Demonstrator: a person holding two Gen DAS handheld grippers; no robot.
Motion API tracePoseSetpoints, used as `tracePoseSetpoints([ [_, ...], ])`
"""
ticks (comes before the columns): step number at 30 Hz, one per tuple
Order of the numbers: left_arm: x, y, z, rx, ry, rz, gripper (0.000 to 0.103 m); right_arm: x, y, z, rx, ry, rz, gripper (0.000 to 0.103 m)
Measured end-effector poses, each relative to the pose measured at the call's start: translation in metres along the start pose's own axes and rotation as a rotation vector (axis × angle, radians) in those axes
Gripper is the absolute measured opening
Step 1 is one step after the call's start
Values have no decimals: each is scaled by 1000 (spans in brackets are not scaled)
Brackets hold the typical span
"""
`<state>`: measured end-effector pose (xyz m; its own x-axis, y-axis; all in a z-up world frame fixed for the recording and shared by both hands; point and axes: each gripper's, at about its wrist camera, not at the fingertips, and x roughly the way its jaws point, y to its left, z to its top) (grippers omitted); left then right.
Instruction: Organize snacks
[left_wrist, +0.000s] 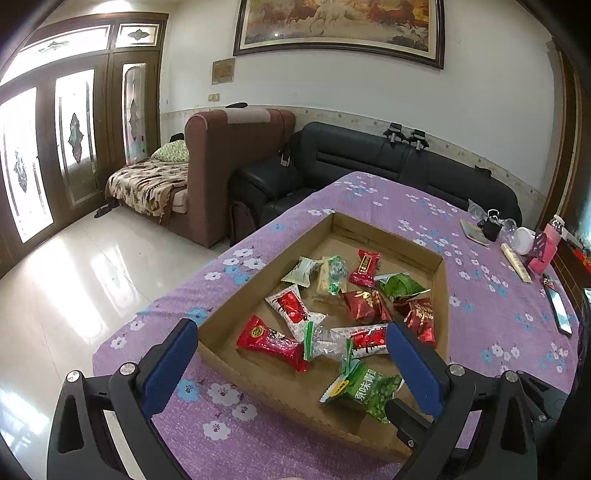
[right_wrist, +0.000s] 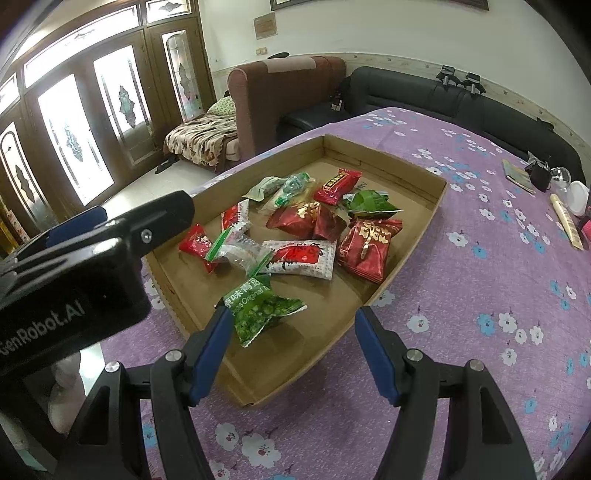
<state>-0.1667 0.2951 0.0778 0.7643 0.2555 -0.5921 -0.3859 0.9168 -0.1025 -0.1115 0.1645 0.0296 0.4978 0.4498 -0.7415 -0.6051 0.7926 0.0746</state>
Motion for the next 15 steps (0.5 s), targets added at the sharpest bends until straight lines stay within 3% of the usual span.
tracePoseSetpoints([
  [15,4,-2,-2,-4,25,-14,103,0,3,0,-2,5,7,68],
])
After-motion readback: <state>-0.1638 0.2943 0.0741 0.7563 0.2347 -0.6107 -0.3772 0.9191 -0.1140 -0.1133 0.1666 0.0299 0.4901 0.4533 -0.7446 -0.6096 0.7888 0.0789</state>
